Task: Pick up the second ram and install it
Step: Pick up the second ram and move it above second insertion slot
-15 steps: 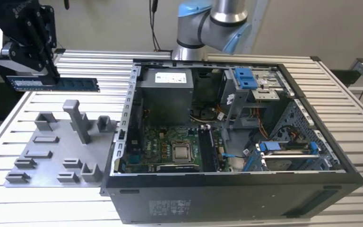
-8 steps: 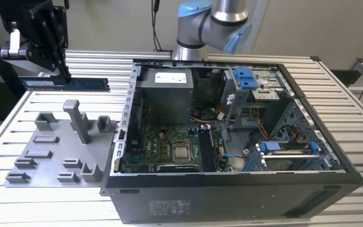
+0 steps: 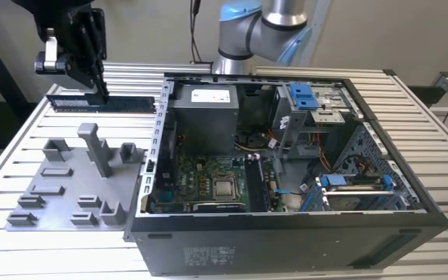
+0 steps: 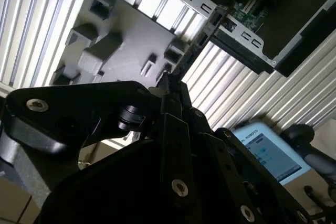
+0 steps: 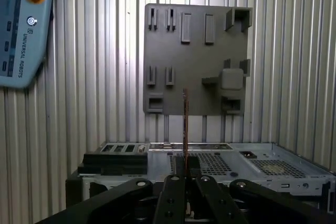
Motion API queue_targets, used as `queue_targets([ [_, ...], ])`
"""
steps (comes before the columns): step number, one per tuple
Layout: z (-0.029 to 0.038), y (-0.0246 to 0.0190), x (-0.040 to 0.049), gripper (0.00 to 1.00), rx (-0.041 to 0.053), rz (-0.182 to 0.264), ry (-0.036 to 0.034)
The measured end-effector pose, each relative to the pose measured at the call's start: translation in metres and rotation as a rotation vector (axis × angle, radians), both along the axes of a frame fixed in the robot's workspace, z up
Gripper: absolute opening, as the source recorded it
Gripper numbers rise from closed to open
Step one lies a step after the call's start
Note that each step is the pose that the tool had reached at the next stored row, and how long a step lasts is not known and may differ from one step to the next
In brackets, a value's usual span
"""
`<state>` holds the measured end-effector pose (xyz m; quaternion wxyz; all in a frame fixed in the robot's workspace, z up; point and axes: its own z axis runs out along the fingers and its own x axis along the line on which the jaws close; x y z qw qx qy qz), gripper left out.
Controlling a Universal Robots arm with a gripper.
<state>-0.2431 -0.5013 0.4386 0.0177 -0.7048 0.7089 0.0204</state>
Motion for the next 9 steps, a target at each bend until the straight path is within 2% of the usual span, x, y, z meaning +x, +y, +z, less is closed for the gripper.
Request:
queue_targets([
  [9, -0.0001, 0.0, 0.0215, 0.14, 0.0001, 0.0, 0.0],
])
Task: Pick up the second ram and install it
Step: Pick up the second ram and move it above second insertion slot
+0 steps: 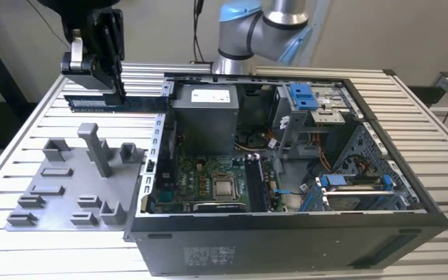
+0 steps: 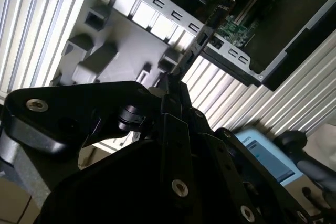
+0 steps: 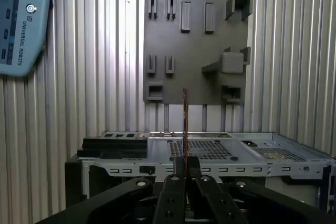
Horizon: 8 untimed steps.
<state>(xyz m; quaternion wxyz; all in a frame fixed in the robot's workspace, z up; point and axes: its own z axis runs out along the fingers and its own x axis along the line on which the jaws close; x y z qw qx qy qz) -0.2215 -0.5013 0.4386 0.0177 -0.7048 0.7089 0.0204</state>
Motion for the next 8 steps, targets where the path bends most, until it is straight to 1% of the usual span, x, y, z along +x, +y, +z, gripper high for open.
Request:
queue_targets([
  [8, -0.0001, 0.0, 0.0224, 0.14, 0.0, 0.0, 0.0],
])
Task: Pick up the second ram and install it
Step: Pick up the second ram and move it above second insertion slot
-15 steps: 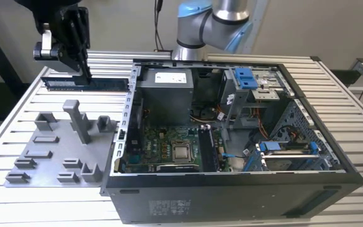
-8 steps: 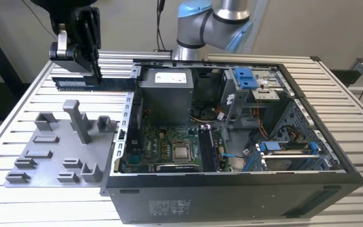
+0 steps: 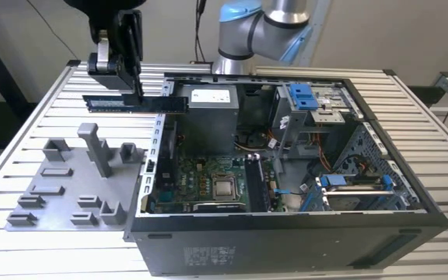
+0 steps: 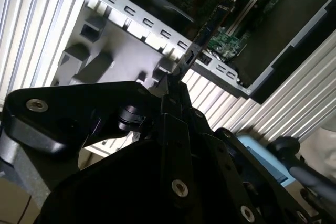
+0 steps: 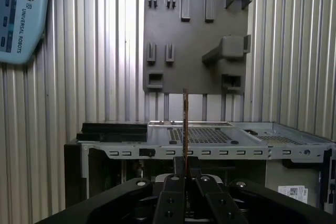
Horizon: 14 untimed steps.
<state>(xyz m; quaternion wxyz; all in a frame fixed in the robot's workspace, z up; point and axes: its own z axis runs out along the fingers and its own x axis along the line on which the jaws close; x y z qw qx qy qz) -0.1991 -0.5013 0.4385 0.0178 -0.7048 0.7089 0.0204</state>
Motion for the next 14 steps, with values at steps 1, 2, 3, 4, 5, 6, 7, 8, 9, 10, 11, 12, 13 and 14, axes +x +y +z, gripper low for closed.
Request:
queue_targets([
  [1, 0.0, 0.0, 0.0027, 0.14, 0.0, 0.0, -0.0001],
  [2, 0.0, 0.0, 0.0055, 0.14, -0.0001, 0.0, 0.0],
  [3, 0.0, 0.0, 0.0079, 0.14, 0.0, 0.0, 0.0],
  [4, 0.0, 0.0, 0.0104, 0.14, 0.0, 0.0, -0.0001],
  [5, 0.0, 0.0, 0.0129, 0.14, 0.0, 0.0, 0.0],
  [6, 0.0, 0.0, 0.0156, 0.14, -0.0001, 0.0, 0.0],
  [7, 0.0, 0.0, 0.0182, 0.14, 0.0, 0.0, 0.0],
  [8, 0.0, 0.0, 0.0213, 0.14, -0.0001, 0.0, 0.0],
  [9, 0.0, 0.0, 0.0239, 0.14, -0.0001, 0.0, 0.0],
  [10, -0.0001, 0.0, 0.0268, 0.14, 0.0, 0.0, 0.0],
  [11, 0.0, 0.0, 0.0296, 0.14, -0.0001, 0.0, 0.0001],
  [12, 0.0, 0.0, 0.0325, 0.14, -0.0001, 0.0, 0.0001],
  [13, -0.0001, 0.0, 0.0351, 0.14, 0.0, 0.0, 0.0],
  [14, -0.0001, 0.0, 0.0377, 0.14, 0.0, 0.0, 0.0],
])
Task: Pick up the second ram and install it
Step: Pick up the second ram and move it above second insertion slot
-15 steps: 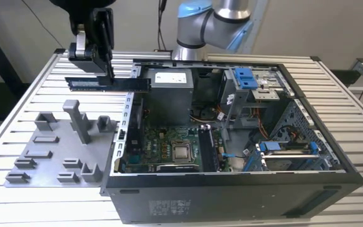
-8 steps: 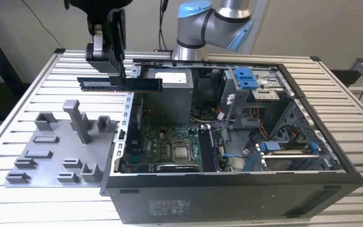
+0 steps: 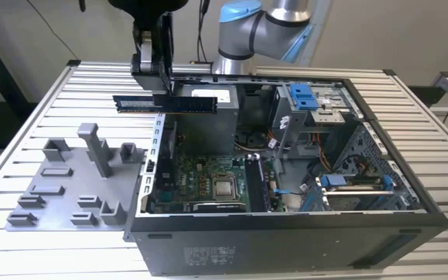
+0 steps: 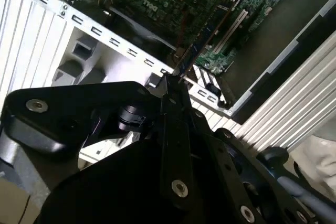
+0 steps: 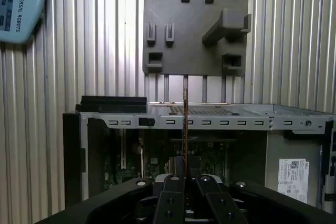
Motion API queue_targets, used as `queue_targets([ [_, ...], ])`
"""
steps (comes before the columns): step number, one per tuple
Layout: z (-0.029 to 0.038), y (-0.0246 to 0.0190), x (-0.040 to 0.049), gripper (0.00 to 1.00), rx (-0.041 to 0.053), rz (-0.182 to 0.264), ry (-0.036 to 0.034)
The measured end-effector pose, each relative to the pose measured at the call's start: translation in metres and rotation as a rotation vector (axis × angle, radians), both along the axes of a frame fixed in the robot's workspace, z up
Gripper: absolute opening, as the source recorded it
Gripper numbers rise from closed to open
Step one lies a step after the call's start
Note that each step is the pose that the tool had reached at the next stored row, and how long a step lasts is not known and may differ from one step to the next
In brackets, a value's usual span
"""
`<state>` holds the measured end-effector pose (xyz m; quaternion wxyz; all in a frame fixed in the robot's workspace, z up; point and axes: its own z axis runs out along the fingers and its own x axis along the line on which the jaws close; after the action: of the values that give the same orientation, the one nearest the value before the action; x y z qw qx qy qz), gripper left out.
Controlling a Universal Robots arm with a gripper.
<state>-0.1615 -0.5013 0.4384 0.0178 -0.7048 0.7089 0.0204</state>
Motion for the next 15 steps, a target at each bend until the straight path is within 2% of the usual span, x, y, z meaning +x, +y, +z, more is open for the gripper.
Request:
queue_targets([
  [15, 0.0, 0.0, 0.0274, 0.14, -0.0001, 0.0, 0.0],
])
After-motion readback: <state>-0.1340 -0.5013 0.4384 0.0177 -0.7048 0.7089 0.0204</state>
